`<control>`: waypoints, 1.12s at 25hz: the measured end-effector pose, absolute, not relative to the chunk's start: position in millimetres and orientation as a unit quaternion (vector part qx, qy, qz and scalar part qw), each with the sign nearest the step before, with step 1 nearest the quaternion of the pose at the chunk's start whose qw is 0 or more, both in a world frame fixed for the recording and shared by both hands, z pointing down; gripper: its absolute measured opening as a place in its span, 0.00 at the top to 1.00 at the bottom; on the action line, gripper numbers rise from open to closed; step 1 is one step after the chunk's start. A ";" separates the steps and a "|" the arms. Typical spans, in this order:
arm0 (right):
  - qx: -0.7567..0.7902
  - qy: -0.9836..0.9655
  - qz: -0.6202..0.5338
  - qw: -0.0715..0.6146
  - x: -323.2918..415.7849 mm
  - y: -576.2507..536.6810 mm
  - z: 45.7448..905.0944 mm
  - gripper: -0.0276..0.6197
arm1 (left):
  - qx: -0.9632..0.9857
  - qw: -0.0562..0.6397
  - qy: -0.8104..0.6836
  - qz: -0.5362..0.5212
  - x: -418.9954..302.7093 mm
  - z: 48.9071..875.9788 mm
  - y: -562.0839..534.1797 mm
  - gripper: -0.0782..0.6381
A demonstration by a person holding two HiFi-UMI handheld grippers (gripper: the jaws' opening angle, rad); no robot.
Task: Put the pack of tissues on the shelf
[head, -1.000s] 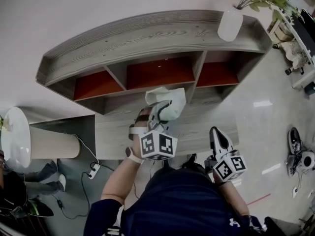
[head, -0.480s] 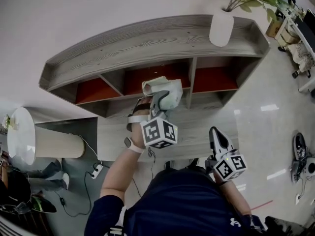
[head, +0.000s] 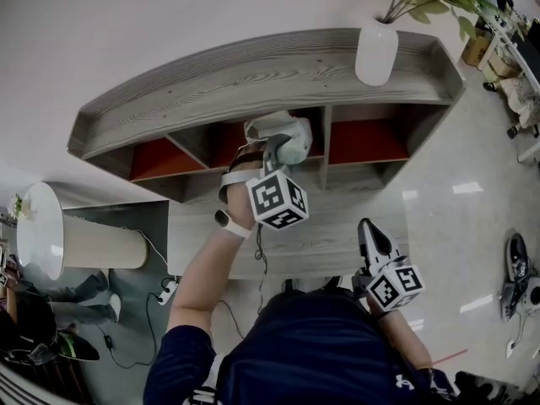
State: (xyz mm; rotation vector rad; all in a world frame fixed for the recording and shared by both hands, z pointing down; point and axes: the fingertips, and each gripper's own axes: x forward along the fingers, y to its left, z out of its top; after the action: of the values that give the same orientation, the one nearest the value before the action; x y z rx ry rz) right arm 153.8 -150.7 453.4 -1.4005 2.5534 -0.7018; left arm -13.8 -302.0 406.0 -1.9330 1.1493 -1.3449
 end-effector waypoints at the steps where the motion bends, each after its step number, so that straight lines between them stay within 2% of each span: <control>1: -0.465 0.850 -0.237 0.074 153.5 -151.2 454.3 0.94 | -0.714 0.253 0.423 -0.497 -12.8 407.7 -306.5 0.84; 8: -0.461 0.853 -0.237 0.070 153.0 -154.3 456.8 0.94 | -0.712 0.226 0.412 -0.522 -7.7 423.4 -331.1 0.84; 13: -0.466 0.849 -0.241 0.070 157.2 -153.9 459.3 0.94 | -0.705 0.210 0.392 -0.552 -4.4 436.9 -342.6 0.79; 21: -0.475 0.842 -0.245 0.074 161.9 -155.4 460.5 0.94 | -0.698 0.200 0.383 -0.572 -5.0 446.8 -360.7 0.76; 26: -0.478 0.840 -0.246 0.071 161.3 -151.9 461.3 0.94 | -0.721 0.149 0.365 -0.570 -3.0 457.7 -364.6 0.59; 28: -0.479 0.840 -0.246 0.073 160.6 -152.5 461.1 0.94 | -0.730 0.143 0.363 -0.561 -2.1 457.2 -368.9 0.55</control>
State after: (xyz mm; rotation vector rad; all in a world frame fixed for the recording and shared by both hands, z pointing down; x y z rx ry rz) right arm 160.6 -152.5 461.1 -1.4377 2.5224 -0.7382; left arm -2.1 -368.9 457.2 -2.1069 1.0471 -1.6175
